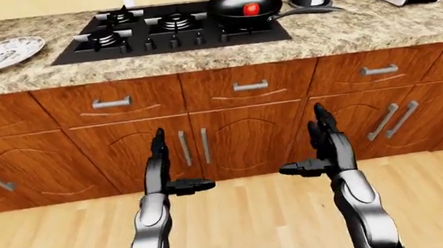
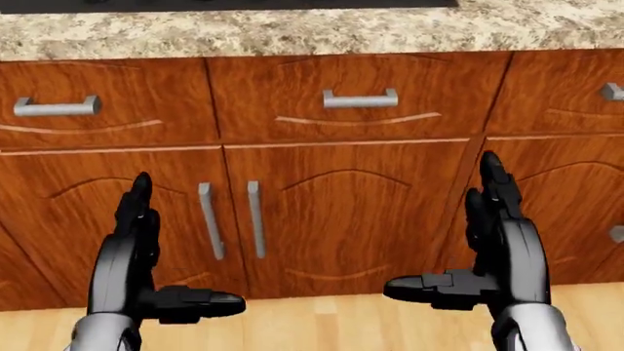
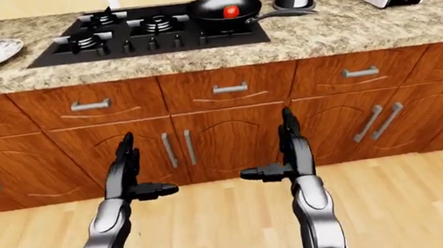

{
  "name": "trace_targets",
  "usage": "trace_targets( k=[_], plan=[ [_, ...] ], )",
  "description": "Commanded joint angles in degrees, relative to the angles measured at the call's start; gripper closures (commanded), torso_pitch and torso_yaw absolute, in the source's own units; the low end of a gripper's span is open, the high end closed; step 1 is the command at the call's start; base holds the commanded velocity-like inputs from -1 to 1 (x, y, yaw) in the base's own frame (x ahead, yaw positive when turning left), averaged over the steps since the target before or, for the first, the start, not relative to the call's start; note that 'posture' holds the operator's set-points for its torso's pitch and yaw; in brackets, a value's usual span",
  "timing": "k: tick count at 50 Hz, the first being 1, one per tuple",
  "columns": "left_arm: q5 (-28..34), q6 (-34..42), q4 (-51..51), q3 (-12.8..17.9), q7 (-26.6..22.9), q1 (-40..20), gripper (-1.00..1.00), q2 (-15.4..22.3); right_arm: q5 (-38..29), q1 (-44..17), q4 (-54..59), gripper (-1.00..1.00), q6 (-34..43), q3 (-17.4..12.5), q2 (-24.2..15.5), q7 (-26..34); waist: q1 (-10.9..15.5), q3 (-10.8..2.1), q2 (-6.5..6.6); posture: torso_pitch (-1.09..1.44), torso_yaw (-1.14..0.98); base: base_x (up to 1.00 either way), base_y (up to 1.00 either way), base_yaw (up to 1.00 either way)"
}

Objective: Pick the tomato from the pan and place it on the plate.

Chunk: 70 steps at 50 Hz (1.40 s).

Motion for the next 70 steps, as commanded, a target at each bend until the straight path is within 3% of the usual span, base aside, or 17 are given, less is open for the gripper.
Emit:
trace_targets(
  k=[1,7,13,15,17,20,26,37,38,44,50,57,60,62,64,67,70],
  plan=[
    [0.72,3.30,-1.87,0.75,1.96,-7.59,-1.00,1.21,1.30,-5.23,-4.81,-1.00,6.01,-0.67,-1.45,-0.71,-0.03,-1.79,-0.01,0.00,0.00,0.00,0.00,0.00],
    [-1.71,12.52,6.95,2.31,1.91,-25.33,-1.00,4.54,-0.11,-21.42,-1.80,-1.00,17.55,-2.03,-8.32,-0.92,-0.22,-2.62,0.59,0.00,0.00,0.00,0.00,0.00],
    [-3.63,11.05,26.60,3.72,2.64,-43.34,-1.00,8.89,-0.02,-37.83,10.91,-1.00,20.62,-1.67,-12.96,1.71,-0.51,-3.01,0.63,0.00,0.00,0.00,0.00,0.00],
    [-2.07,10.79,29.49,2.48,2.79,-47.11,-1.00,10.05,0.00,-43.71,16.28,-1.00,21.22,-1.70,-14.78,3.07,-0.54,-3.06,0.64,0.00,0.00,0.00,0.00,0.00],
    [-0.97,13.46,27.66,2.03,2.61,-48.44,-1.00,10.29,-0.45,-45.90,18.70,-1.00,20.79,-0.98,-15.19,4.29,-0.69,-3.04,0.75,0.00,0.00,0.00,0.00,0.00],
    [-0.71,11.34,36.10,2.69,2.12,-53.65,-1.00,11.05,-1.28,-48.11,19.45,-1.00,21.74,-0.48,-15.41,5.25,-0.57,-2.62,0.69,0.00,0.00,0.00,0.00,0.00],
    [-1.12,16.05,38.08,3.44,1.10,-61.33,-1.00,14.00,-2.35,-51.65,20.87,-1.00,23.87,-1.25,-17.43,6.50,-0.56,-2.42,0.60,0.00,0.00,0.00,0.00,0.00],
    [-0.15,21.24,32.45,3.20,0.91,-64.25,-1.00,15.13,-3.48,-53.86,21.51,-1.00,25.59,-0.96,-18.15,7.73,-0.60,-1.63,0.69,0.00,0.00,0.00,0.00,0.00],
    [-0.09,21.36,32.00,3.27,1.00,-64.10,-1.00,15.12,-3.59,-53.93,21.28,-1.00,25.84,-0.97,-18.19,7.83,-0.62,-2.91,0.90,0.00,0.00,0.07,0.00,0.00],
    [0.14,21.58,30.83,3.37,0.90,-63.23,-1.00,15.02,-3.97,-53.82,20.90,-1.00,26.03,-1.07,-18.14,8.33,-0.48,-0.52,1.61,0.00,0.00,0.16,0.00,0.00],
    [0.11,22.38,28.93,3.45,0.80,-62.32,-1.00,15.02,-4.09,-53.91,20.67,-1.00,26.39,-1.21,-18.17,8.67,-0.60,-0.37,2.16,0.00,0.00,0.23,0.00,0.00],
    [0.00,23.22,27.96,3.39,0.73,-62.54,-1.00,14.84,-4.26,-54.06,19.12,-1.00,28.00,-1.30,-18.43,9.29,-0.25,-0.34,-0.22,0.00,0.00,0.24,0.00,0.00],
    [-0.23,24.11,26.31,3.34,0.70,-62.09,-1.00,14.51,-4.33,-54.06,19.59,-1.00,27.64,-1.14,-18.24,9.34,-0.26,-0.94,-0.26,0.00,0.00,0.24,0.00,0.00],
    [-0.30,24.71,25.65,3.40,0.61,-62.37,-1.00,14.66,-4.36,-54.91,19.89,-1.00,27.97,-1.11,-18.38,9.52,-0.09,-1.12,-1.18,0.00,0.00,0.24,0.00,0.00],
    [-0.27,24.30,25.87,3.37,0.63,-62.09,-1.00,14.61,-4.45,-54.97,20.23,-1.00,27.70,-0.91,-18.10,9.55,-0.18,-1.46,-0.82,0.00,0.00,0.24,0.00,0.00],
    [-0.21,23.81,26.44,3.40,0.58,-61.98,-1.00,14.69,-4.56,-55.26,20.61,-1.00,27.61,-0.85,-17.98,9.67,-0.59,-0.71,0.54,0.00,0.00,0.25,0.00,0.00],
    [-0.21,23.40,26.84,3.36,0.78,-61.76,-1.00,14.49,-4.84,-55.66,20.74,-1.00,27.79,-0.63,-18.01,9.92,-1.03,-1.01,3.38,0.00,0.00,0.26,0.00,0.00]
  ],
)
